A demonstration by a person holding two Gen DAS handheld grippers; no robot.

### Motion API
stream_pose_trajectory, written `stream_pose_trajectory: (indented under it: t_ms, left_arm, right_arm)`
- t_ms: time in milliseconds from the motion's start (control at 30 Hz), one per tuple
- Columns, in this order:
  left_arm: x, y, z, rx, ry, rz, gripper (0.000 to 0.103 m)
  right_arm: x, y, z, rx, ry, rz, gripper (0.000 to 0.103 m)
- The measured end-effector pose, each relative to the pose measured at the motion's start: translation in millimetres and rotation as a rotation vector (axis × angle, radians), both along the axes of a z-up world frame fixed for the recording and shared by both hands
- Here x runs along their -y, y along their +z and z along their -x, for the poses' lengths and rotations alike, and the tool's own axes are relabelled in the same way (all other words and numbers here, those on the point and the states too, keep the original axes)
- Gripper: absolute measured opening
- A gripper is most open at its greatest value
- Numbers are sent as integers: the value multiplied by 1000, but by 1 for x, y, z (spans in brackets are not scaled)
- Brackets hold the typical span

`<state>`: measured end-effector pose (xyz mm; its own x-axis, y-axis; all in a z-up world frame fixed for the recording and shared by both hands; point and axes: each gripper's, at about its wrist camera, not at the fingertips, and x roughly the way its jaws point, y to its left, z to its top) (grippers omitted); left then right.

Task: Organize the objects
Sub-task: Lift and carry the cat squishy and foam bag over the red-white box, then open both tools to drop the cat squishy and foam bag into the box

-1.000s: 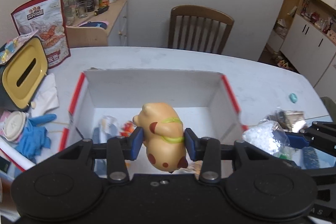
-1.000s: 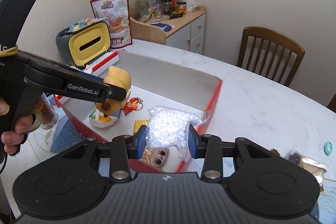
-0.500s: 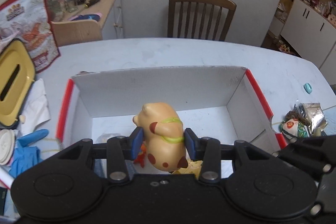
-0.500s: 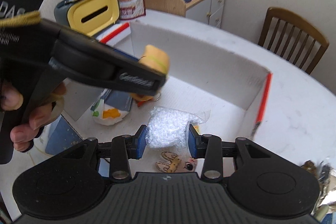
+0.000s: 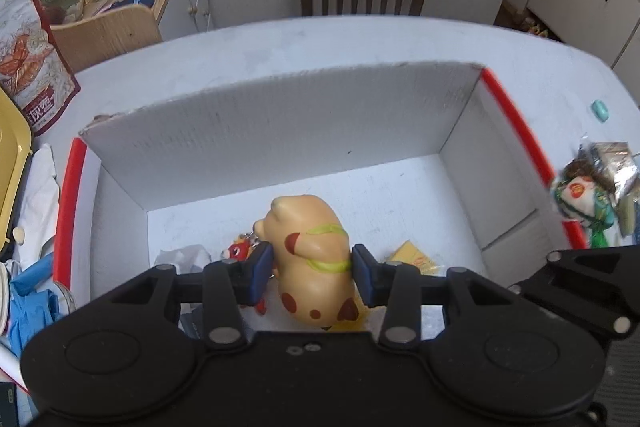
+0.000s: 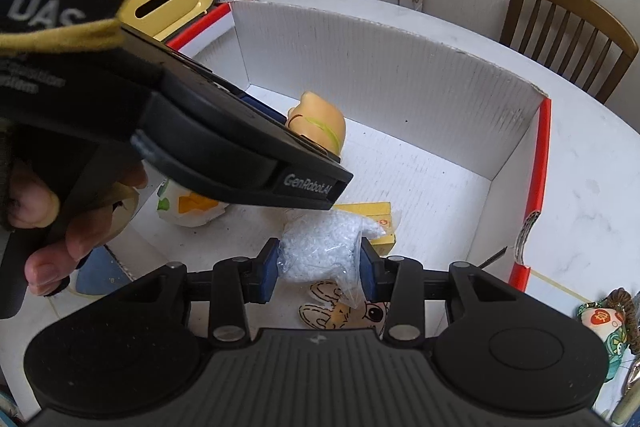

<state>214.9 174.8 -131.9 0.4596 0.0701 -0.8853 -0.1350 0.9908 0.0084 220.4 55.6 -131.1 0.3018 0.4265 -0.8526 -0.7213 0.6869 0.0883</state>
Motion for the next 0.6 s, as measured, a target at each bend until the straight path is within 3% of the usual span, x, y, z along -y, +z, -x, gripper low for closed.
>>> stream_pose_trajectory:
  t_ms: [267, 500, 600]
  left_arm:
    - [-5, -16, -8, -82, 7, 4, 42]
    - [-7, -16, -7, -92, 21, 13, 46]
    - [-7, -14, -5, -88, 30, 8, 54]
  right_arm:
    - [0, -6, -3, -24, -15, 4, 41]
    - [5, -4, -4, -26, -43, -15, 58]
    - [9, 0, -2, -32, -46, -31, 59]
